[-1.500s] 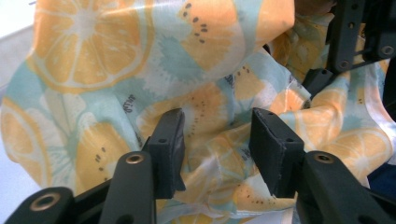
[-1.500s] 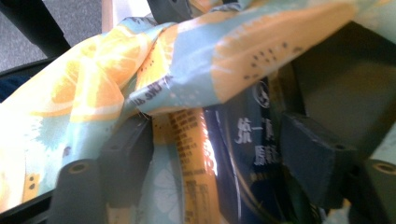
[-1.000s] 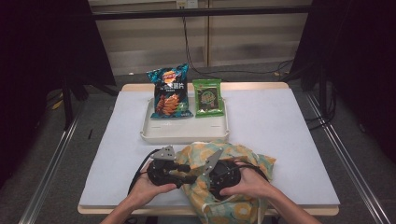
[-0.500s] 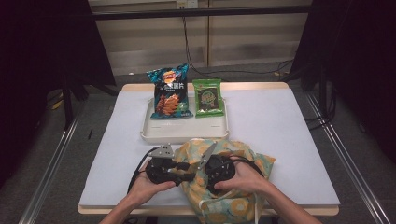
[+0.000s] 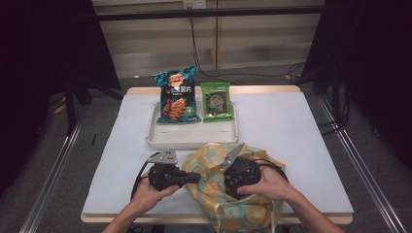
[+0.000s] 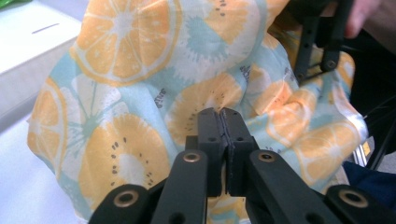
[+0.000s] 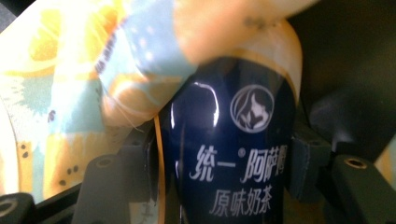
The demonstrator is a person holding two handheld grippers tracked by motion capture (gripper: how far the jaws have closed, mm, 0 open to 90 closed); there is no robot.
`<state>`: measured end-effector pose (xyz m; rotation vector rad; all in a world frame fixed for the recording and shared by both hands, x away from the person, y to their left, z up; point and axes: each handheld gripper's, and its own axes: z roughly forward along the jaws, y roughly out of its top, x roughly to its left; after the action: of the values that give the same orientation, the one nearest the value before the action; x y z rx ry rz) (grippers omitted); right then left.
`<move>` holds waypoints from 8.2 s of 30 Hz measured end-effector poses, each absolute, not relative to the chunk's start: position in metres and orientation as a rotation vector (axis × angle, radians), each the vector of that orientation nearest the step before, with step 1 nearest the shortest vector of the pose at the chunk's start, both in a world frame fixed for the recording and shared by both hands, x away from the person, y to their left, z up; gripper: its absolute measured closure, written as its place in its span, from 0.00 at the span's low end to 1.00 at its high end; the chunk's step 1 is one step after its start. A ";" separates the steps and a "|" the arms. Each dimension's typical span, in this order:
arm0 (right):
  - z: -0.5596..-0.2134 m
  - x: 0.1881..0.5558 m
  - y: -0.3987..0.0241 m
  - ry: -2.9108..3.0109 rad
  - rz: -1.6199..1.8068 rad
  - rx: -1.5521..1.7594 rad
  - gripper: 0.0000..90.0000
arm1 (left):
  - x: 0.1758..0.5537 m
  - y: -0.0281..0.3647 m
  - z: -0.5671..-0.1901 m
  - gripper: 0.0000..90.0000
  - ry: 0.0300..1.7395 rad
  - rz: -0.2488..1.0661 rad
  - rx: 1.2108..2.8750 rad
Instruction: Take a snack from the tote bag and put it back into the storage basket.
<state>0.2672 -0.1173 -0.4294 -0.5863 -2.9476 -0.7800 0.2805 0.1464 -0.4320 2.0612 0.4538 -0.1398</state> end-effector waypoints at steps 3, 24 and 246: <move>-0.425 0.267 -0.126 -2.946 -0.827 -0.580 0.43 | 0.282 0.149 -0.430 0.99 0.479 -0.123 2.054; -0.397 0.266 -0.166 -2.827 -1.365 -0.695 0.44 | 0.285 0.151 -0.440 0.98 0.524 -0.155 2.056; -0.426 0.210 -0.230 -2.731 -1.682 -0.852 0.21 | 0.434 0.206 -0.380 0.35 0.643 0.157 1.970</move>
<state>0.2101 -0.2305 -0.4261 -0.8520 -2.7311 -1.6819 0.4338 0.2058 -0.3800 1.9701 0.6425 0.1566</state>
